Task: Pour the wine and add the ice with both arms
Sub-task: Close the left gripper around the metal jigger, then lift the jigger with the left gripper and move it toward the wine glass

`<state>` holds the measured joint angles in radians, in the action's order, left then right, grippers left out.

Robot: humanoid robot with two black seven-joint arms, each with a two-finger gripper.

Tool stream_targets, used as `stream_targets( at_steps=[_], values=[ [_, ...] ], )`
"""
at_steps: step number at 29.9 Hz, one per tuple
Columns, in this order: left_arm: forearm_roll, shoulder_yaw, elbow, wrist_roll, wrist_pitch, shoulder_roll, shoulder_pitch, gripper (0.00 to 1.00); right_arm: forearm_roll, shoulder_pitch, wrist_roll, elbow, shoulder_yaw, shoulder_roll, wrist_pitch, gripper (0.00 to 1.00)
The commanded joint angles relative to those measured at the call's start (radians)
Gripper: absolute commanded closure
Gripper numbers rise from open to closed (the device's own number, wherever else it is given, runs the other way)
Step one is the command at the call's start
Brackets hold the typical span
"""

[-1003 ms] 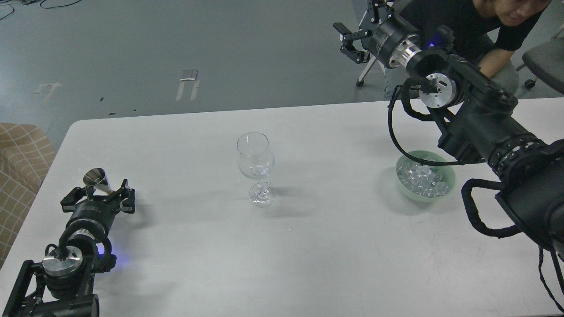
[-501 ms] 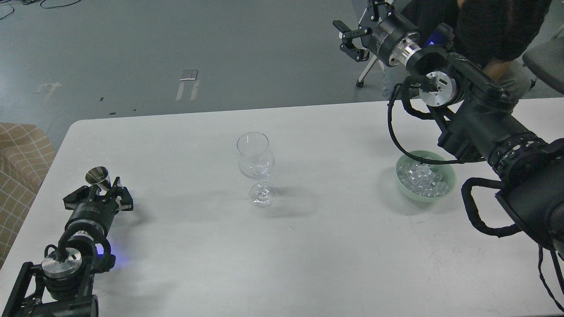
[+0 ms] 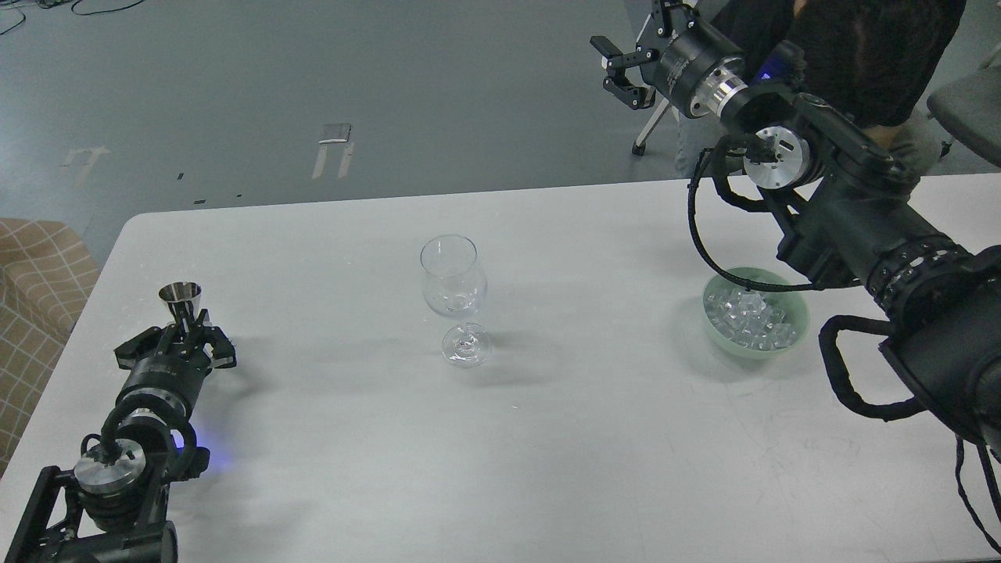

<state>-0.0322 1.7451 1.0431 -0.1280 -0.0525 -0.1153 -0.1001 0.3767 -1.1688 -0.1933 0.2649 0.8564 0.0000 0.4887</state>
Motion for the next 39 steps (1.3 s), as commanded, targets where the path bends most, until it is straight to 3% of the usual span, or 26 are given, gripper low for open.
stream_targets(
  at_steps=[1,8,13,17,25,39],
  values=[
    [-0.003,0.004,0.005,0.001,-0.001,0.000,-0.006,1.00,-0.001,0.003,0.000,0.001,0.001,0.000,0.000,0.00],
    [-0.021,0.002,0.018,-0.005,-0.006,-0.004,-0.030,1.00,0.001,0.003,0.000,0.001,0.001,0.000,0.000,0.00],
    [-0.021,-0.007,0.051,-0.012,-0.058,-0.017,-0.040,1.00,-0.001,0.008,0.003,-0.001,0.000,0.000,0.000,0.00],
    [-0.020,-0.033,0.136,-0.048,-0.059,-0.024,-0.040,1.00,-0.001,0.009,0.015,-0.001,0.001,-0.003,0.000,0.00],
    [-0.005,-0.128,0.288,-0.061,-0.015,-0.075,-0.032,1.00,-0.004,0.018,0.018,-0.003,0.003,-0.009,-0.007,0.00],
    [0.055,-0.263,0.408,-0.062,0.000,-0.188,-0.033,1.00,-0.019,0.115,0.020,0.008,0.082,-0.052,-0.010,0.00]
  ],
)
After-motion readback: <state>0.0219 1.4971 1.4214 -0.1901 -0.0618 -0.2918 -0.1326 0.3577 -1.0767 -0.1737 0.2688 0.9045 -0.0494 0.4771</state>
